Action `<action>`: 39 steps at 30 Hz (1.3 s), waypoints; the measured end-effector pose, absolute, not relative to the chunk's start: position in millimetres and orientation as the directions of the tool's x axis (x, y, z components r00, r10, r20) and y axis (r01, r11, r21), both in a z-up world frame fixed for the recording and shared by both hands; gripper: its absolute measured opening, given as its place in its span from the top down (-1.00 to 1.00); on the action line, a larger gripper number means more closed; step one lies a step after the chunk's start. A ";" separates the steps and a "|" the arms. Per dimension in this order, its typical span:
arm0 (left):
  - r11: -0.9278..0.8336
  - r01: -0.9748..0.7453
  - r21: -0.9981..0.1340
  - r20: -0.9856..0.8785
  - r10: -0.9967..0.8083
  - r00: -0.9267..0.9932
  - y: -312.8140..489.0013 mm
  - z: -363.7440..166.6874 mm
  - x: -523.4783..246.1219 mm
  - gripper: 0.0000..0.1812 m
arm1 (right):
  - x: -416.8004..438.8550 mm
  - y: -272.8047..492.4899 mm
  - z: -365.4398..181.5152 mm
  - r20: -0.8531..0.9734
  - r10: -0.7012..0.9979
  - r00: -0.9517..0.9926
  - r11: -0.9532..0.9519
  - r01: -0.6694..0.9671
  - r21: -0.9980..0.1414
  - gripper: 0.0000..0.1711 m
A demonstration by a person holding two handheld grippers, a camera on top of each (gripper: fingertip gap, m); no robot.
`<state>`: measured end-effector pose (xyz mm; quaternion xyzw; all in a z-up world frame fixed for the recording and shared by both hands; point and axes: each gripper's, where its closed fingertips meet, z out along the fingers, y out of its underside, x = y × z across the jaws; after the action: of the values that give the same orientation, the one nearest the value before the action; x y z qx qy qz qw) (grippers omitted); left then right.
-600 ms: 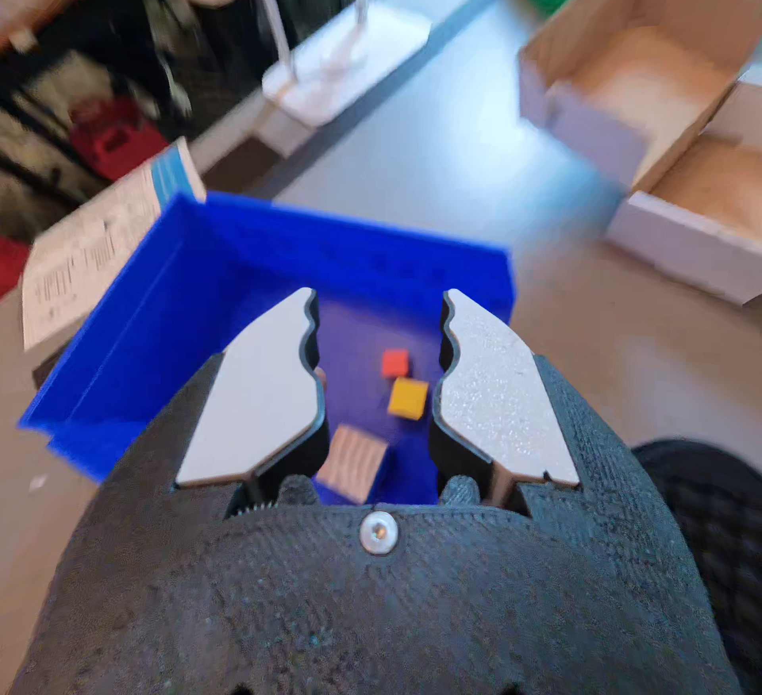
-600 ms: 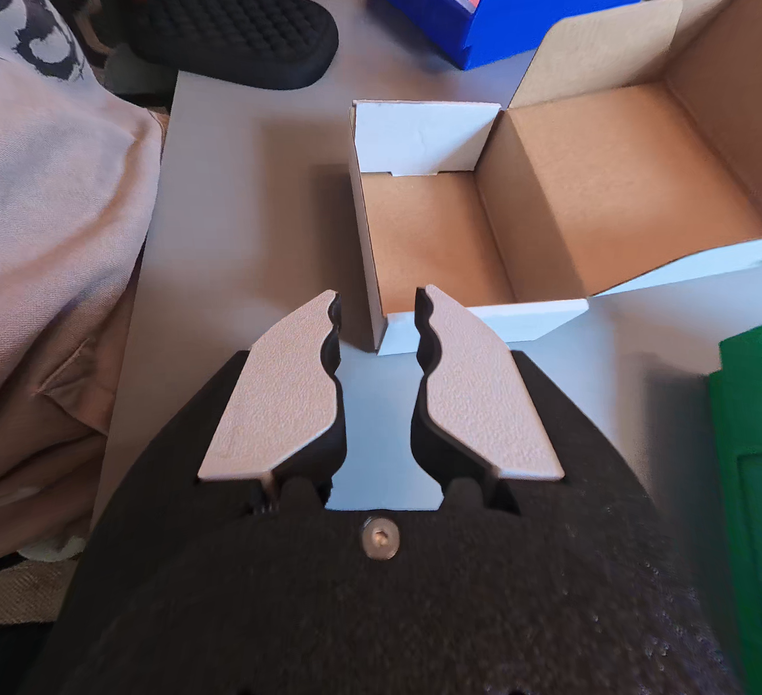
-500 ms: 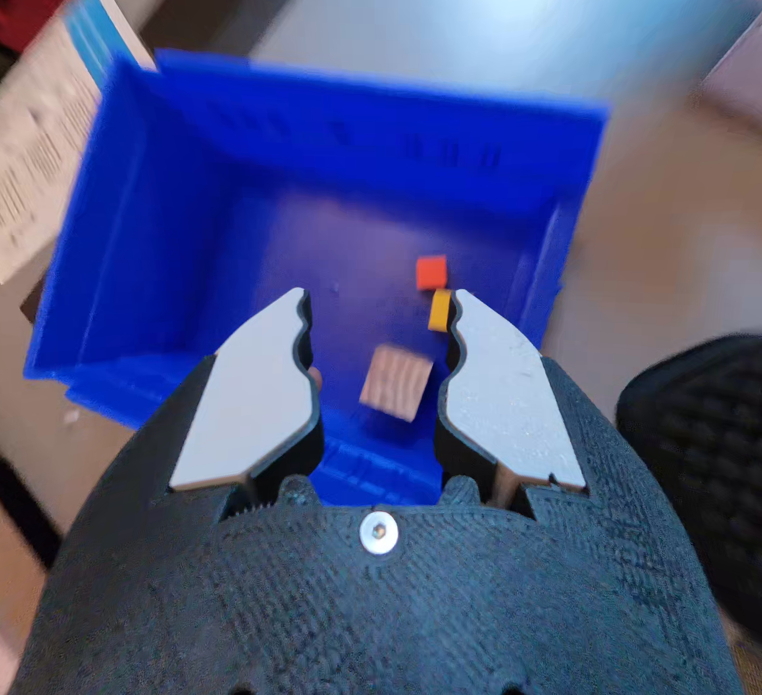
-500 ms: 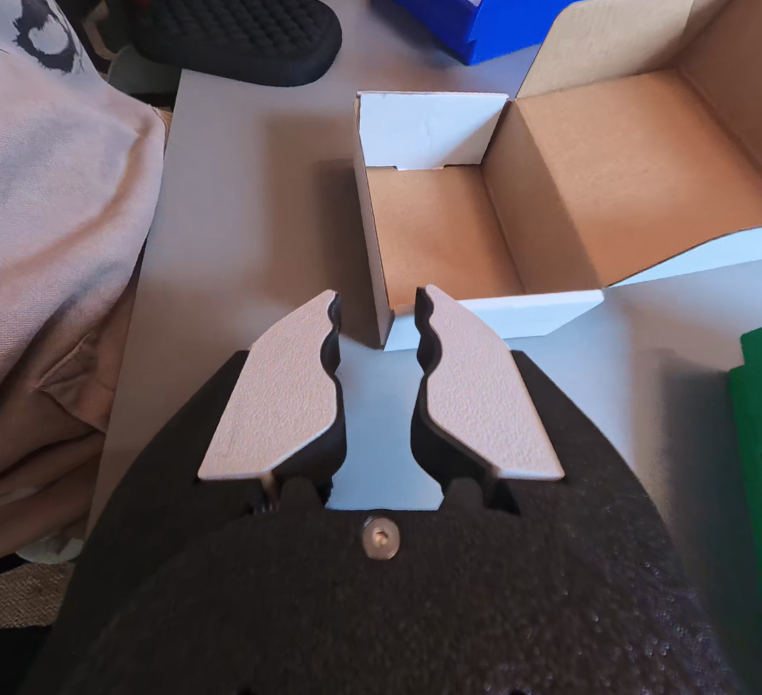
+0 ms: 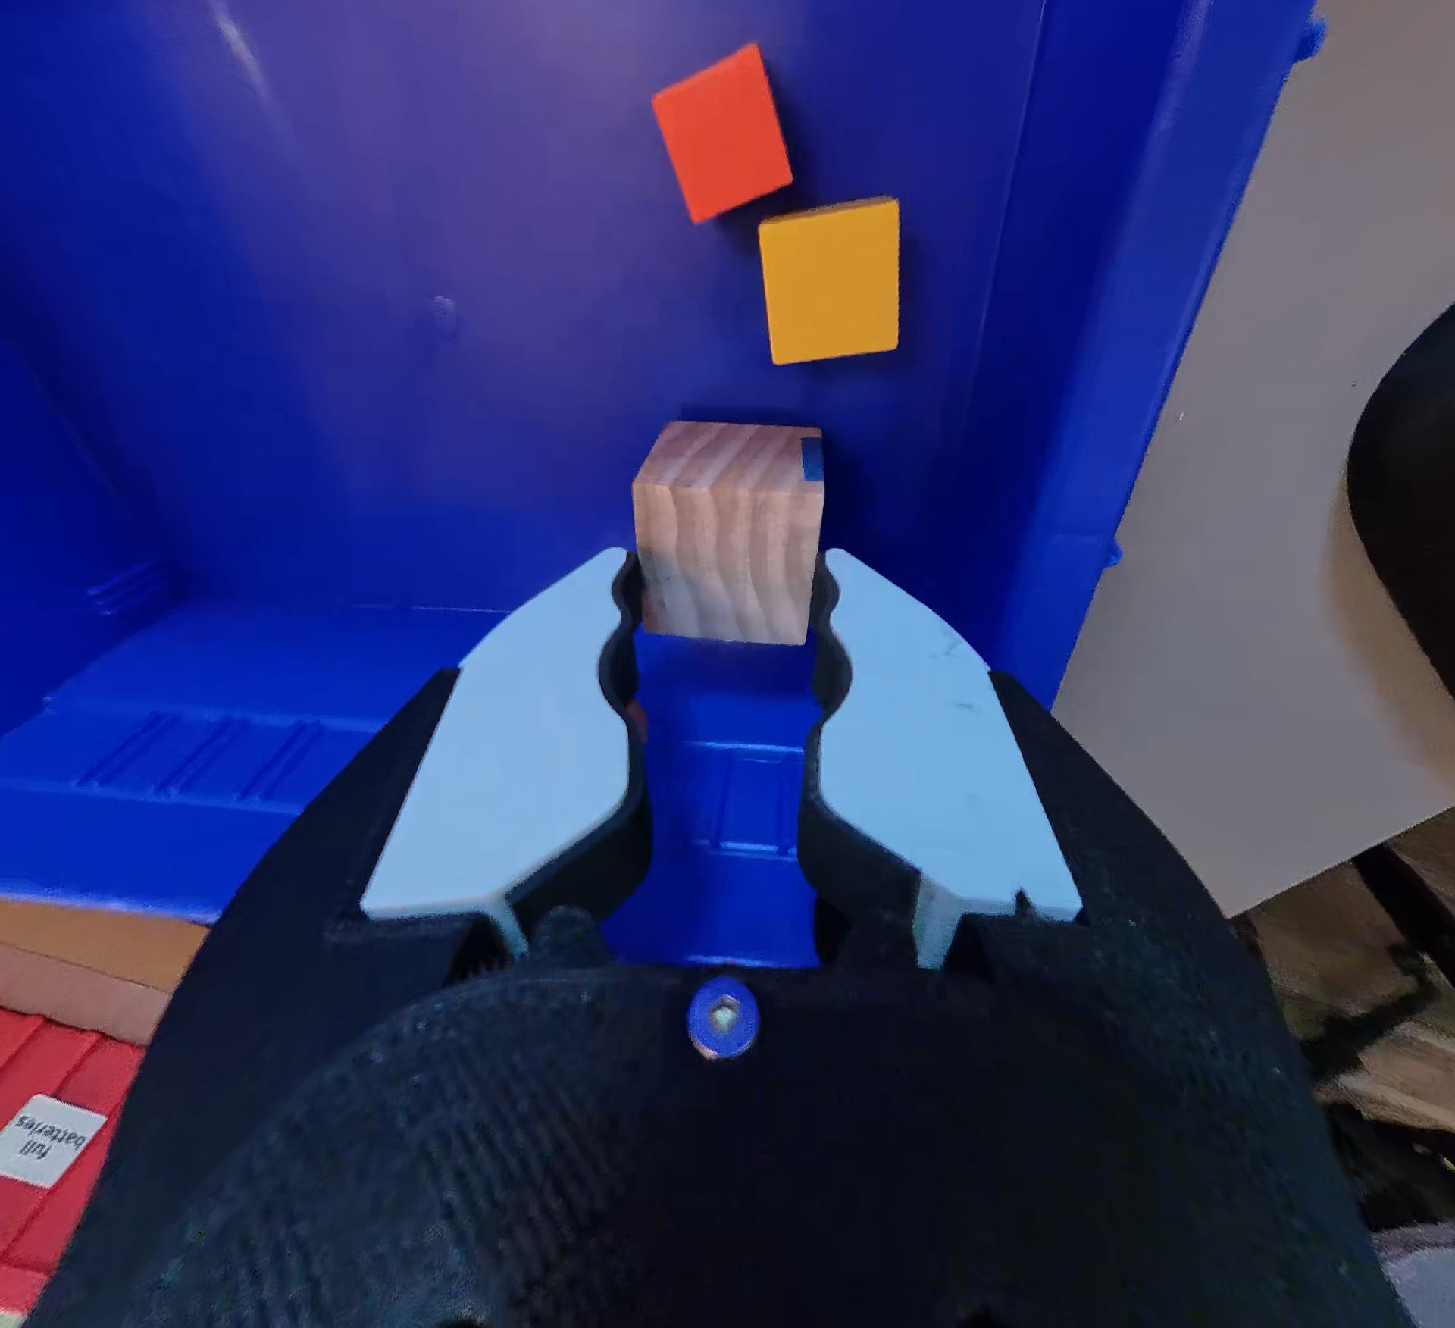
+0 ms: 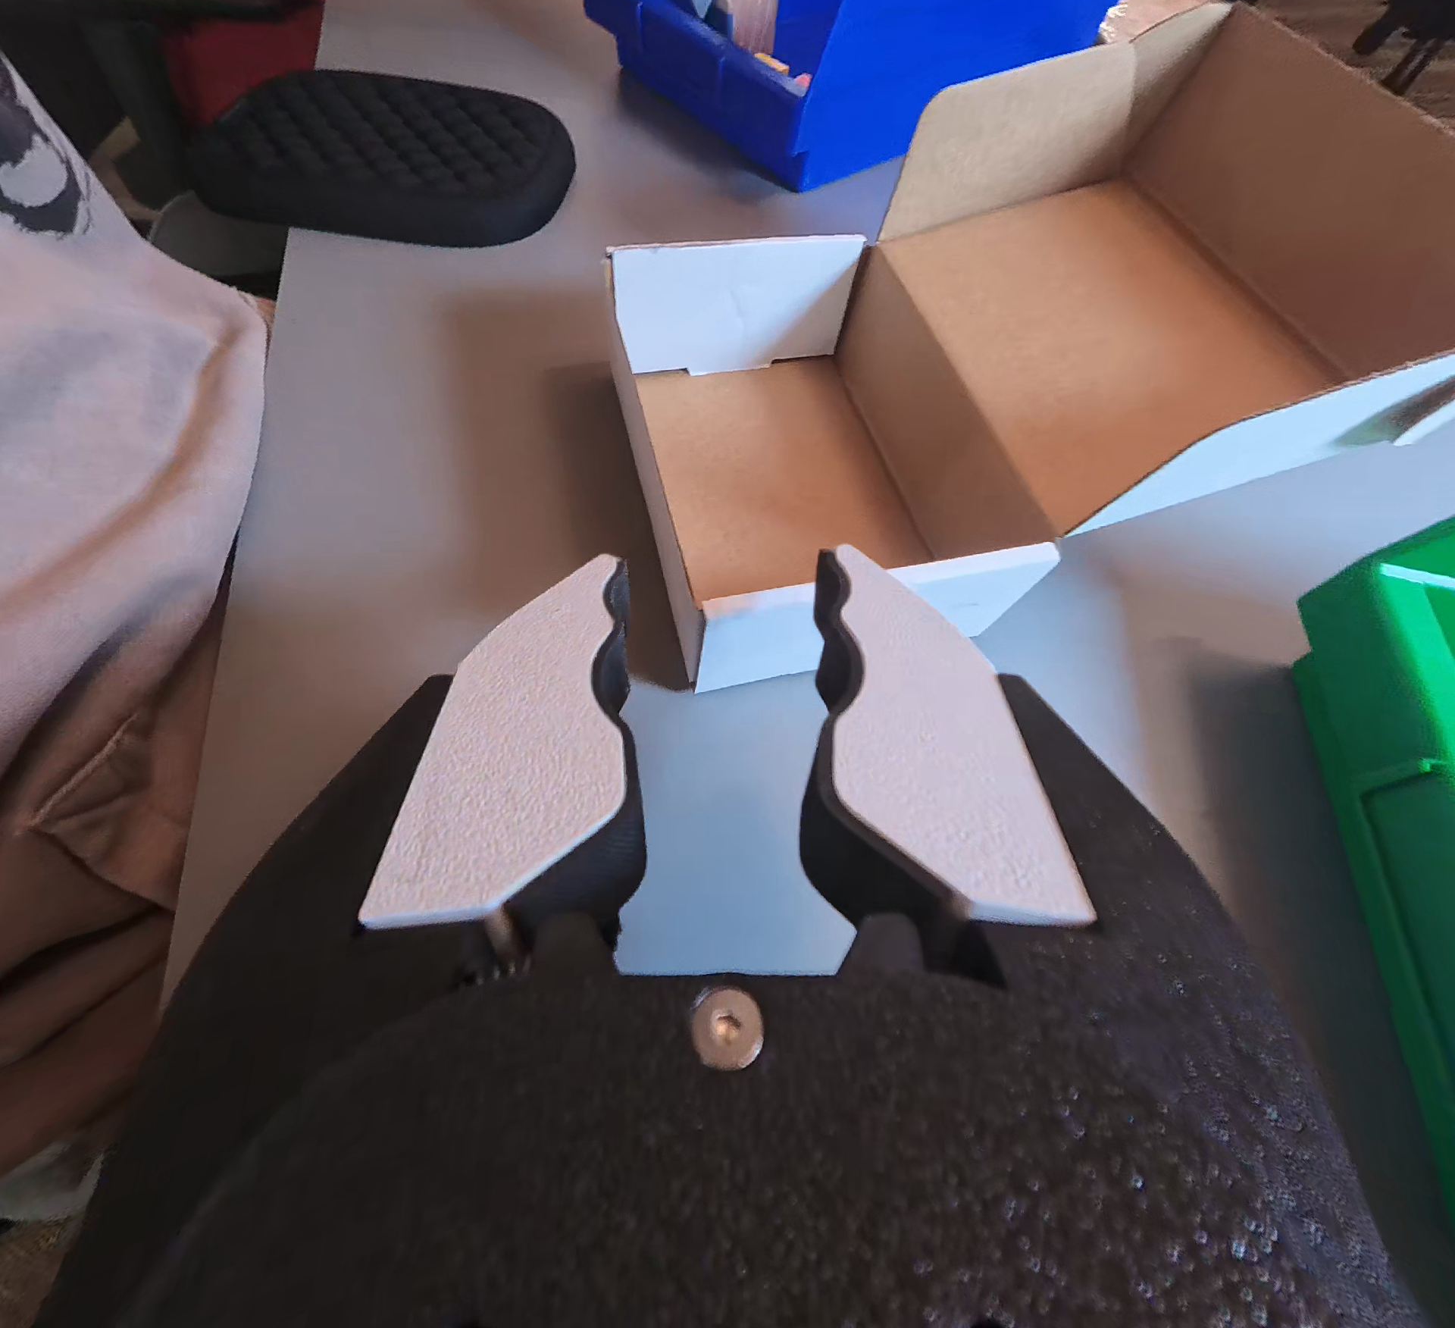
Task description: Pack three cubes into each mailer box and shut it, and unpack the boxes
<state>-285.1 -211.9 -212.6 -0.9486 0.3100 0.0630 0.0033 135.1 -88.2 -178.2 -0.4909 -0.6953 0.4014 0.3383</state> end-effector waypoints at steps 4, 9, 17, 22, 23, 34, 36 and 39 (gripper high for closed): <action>-0.791 -0.608 -0.067 -0.193 -0.588 0.786 -195.9 -173.7 -276.2 0.54 | 132.0 -81.9 -177.2 0.064 0.965 -0.255 0.167 0.408 -0.898 0.39; -0.722 -0.661 -0.206 -0.230 -0.620 0.750 -166.7 -115.1 -213.8 0.54 | 128.0 -76.3 -176.2 0.059 0.975 -0.213 0.143 0.406 -0.903 0.32; -0.582 -0.751 -0.310 -0.101 -0.766 0.635 -123.3 -111.4 -52.7 0.54 | 127.2 -67.1 -172.8 0.052 0.988 -0.147 0.107 0.391 -0.914 0.30; -0.543 -0.804 -0.243 -0.054 -0.820 0.570 -106.0 -146.1 4.8 0.54 | 128.7 -63.7 -172.3 0.052 0.990 -0.130 0.099 0.382 -0.919 0.30; -0.538 -0.811 -0.228 -0.047 -0.826 0.561 -103.2 -153.5 11.1 0.54 | 129.0 -62.8 -172.8 0.051 0.991 -0.126 0.096 0.383 -0.919 0.30; -0.510 -0.858 -0.068 0.003 -0.860 0.511 -102.1 -218.2 33.4 0.54 | 131.7 -60.8 -173.6 0.077 0.990 -0.118 0.117 0.385 -0.915 0.30; -0.497 -0.865 -0.075 -0.019 -0.866 0.499 -101.7 -218.4 33.8 0.48 | 132.4 -60.3 -173.3 0.083 0.990 -0.117 0.122 0.384 -0.915 0.30; -0.492 -0.851 -0.181 -0.070 -0.857 0.510 -90.9 -185.9 31.5 0.39 | 133.6 -59.9 -171.3 0.089 0.989 -0.114 0.126 0.376 -0.918 0.30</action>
<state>31.5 -90.9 -185.9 -0.8636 0.4946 -0.0150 0.0964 133.6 -59.9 -171.3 -0.5354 -0.6376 0.3877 0.3956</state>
